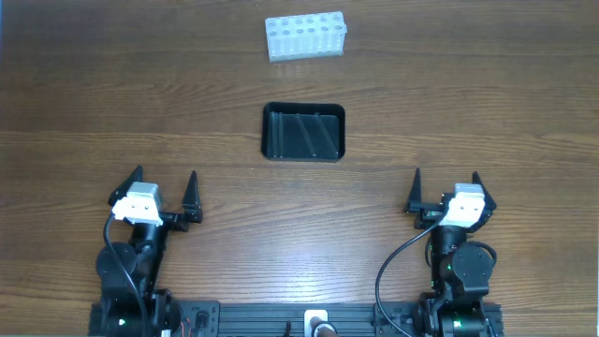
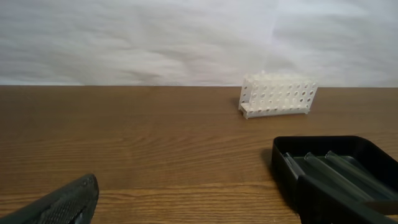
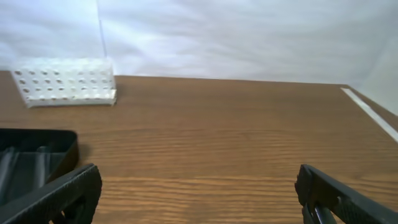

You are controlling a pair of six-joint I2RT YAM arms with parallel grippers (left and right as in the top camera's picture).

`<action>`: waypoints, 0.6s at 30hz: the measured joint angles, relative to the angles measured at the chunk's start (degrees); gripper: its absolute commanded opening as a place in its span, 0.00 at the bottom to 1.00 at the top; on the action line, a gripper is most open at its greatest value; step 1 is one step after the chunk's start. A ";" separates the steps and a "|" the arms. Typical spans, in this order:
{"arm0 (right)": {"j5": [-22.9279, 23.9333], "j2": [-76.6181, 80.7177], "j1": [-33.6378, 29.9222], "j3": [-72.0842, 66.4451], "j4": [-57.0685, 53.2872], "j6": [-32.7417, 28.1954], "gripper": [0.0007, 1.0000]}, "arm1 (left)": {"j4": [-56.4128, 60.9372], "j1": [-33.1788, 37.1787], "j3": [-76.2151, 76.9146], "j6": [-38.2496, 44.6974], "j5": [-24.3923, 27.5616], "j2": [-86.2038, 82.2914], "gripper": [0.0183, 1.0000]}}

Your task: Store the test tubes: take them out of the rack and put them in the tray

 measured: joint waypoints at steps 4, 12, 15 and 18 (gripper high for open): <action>-0.02 0.00 -0.09 0.00 0.00 0.00 0.99 | 0.00 0.00 0.00 0.02 0.00 0.00 1.00; -0.04 0.00 -0.09 0.00 0.00 0.04 0.99 | 0.00 0.00 0.00 0.00 0.00 0.00 1.00; -0.26 0.00 -0.09 0.00 0.00 0.26 0.99 | 0.00 0.00 0.00 0.00 0.00 0.00 1.00; -0.28 0.00 -0.09 0.00 0.00 0.28 0.99 | 0.00 0.00 0.00 0.00 0.00 0.00 1.00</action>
